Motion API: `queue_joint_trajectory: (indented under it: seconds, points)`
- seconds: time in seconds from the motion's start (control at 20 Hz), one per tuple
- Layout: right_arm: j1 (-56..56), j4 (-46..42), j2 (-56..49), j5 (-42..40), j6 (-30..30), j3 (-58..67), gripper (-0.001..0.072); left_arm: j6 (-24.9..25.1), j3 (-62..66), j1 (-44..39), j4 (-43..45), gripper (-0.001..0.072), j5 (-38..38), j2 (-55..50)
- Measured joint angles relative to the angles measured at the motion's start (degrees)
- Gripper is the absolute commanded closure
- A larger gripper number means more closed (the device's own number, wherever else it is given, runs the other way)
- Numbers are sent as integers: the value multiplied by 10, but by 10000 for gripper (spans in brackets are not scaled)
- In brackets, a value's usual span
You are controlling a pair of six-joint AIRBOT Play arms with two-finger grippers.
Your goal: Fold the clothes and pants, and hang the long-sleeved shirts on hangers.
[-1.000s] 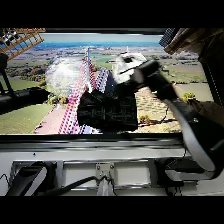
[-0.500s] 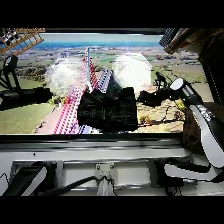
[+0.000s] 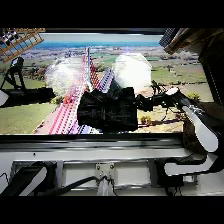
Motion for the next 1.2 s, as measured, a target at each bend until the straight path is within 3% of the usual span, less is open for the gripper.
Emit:
queue_joint_trajectory:
  seconds: [0.1,0.15,0.2,0.25,0.5,1.2]
  points:
    - [17,12,-6,-1,-13,-1,326,0,0,0,-7,696,6,-5]
    - [27,14,-8,-5,-18,-2,440,0,0,0,-12,696,9,-7]
    - [37,16,-9,-8,-22,-2,620,0,0,0,-17,696,12,-9]
    - [45,18,-10,-16,-26,-2,694,0,0,0,-22,696,14,-11]
    - [45,1,-12,-53,-22,17,695,0,0,-2,-37,696,16,-14]
    - [-212,-222,-12,20,153,321,696,0,0,-2,-53,696,26,-15]
